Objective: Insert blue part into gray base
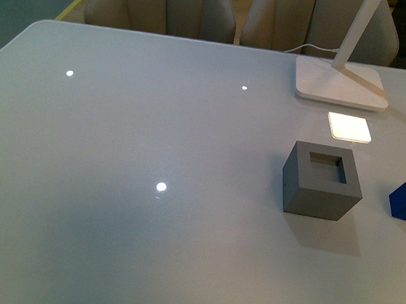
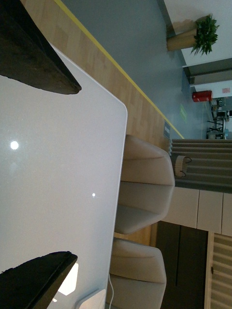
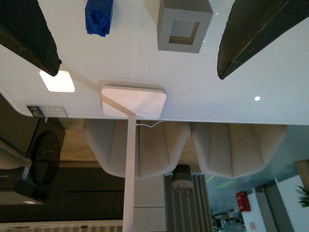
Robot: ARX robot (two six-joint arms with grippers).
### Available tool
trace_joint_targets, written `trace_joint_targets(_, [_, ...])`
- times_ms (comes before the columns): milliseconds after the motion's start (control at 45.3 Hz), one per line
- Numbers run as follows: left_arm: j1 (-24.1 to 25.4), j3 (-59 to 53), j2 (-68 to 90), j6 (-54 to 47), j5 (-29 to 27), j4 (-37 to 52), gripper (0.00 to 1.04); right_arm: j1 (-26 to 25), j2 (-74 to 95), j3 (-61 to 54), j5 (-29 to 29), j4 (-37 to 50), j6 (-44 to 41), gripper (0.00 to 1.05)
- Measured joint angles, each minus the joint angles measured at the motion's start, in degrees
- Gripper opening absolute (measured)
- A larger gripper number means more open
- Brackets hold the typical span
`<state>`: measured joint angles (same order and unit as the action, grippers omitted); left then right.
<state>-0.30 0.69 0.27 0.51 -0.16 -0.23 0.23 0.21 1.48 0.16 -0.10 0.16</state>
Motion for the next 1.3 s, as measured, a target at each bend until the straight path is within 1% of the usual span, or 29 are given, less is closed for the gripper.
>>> trace_joint_targets(1038, [0.00, 0.00, 0.00, 0.00, 0.00, 0.00, 0.97, 0.02, 0.00, 0.00, 0.00, 0.00, 0.00, 0.96])
trace_joint_targets(1082, [0.00, 0.00, 0.00, 0.00, 0.02, 0.00, 0.97, 0.76, 1.27, 0.90, 3.04, -3.04, 1.40, 0.96])
trace_joint_targets(1104, [0.00, 0.00, 0.00, 0.00, 0.00, 0.00, 0.97, 1.77, 3.78, 2.67, 6.64, -7.63, 3.61, 0.96])
trace_joint_targets(1149, [0.00, 0.00, -0.02, 0.00, -0.02, 0.00, 0.97, 1.97, 8.04, 4.83, 9.09, -12.17, 6.12, 0.96])
trace_joint_targets(1171, [0.00, 0.00, -0.04, -0.02, 0.00, 0.00, 0.97, 1.79, 10.86, 6.08, 8.96, -13.60, 7.69, 0.96])
trace_joint_targets(1215, [0.00, 0.00, -0.04, -0.02, 0.02, 0.00, 0.97, 1.73, 14.93, 8.17, 8.09, -13.20, 9.03, 0.96])
trace_joint_targets(1259, [0.00, 0.00, -0.04, -0.02, 0.02, 0.00, 0.97, 0.70, 18.62, 10.73, 4.94, -11.13, 9.16, 0.96])
trace_joint_targets(1303, [0.00, 0.00, -0.04, -0.04, 0.02, 0.00, 0.97, -1.49, 23.37, 12.96, 1.60, -7.39, 8.11, 0.96])
